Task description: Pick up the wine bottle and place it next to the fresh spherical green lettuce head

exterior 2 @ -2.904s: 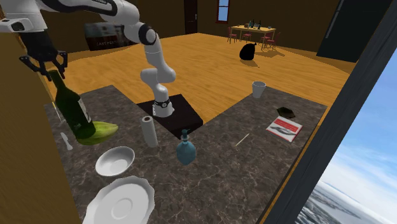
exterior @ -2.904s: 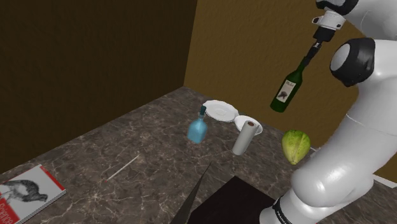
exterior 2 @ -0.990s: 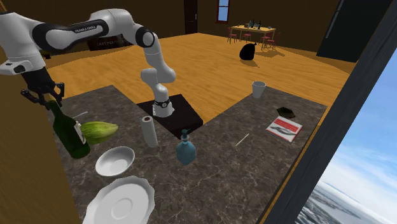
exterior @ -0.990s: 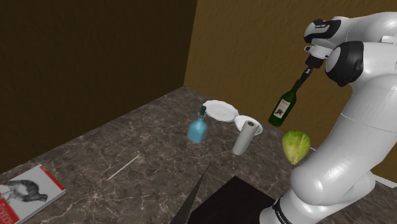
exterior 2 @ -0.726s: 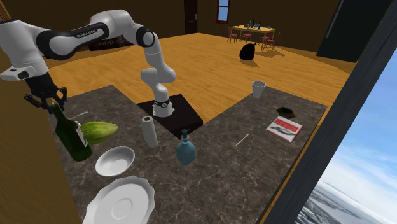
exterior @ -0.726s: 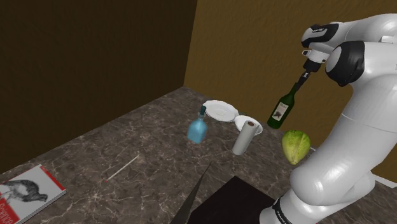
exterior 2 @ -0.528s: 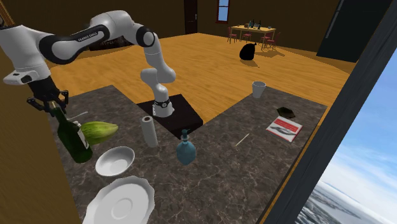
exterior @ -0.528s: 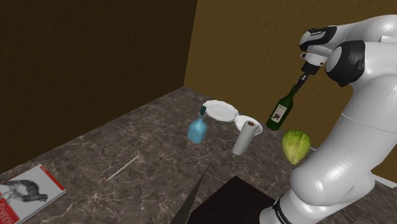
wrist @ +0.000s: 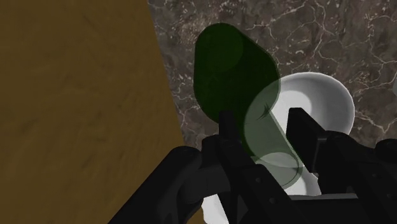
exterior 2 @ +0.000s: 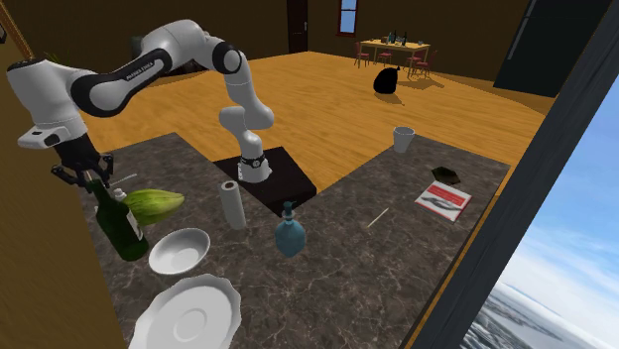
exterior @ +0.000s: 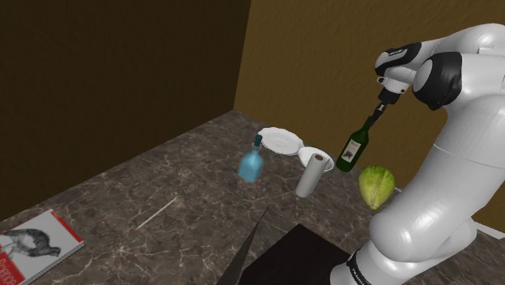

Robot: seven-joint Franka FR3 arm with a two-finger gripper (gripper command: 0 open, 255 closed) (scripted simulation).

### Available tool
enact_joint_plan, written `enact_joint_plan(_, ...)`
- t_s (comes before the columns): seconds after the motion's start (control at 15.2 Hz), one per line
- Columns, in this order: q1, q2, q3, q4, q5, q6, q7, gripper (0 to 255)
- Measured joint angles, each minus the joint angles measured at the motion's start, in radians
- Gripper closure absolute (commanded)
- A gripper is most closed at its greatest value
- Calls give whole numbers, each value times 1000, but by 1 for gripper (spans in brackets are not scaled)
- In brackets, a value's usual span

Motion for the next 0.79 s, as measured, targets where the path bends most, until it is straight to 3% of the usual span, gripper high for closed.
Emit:
enact_joint_plan(0.46,1,0,1,-12,0,12,0,255)
enact_joint_plan(0.53,1,0,1,-12,0,12,0,0)
enact_joint_plan(0.79,1,-1,1,-12,0,12,0,0)
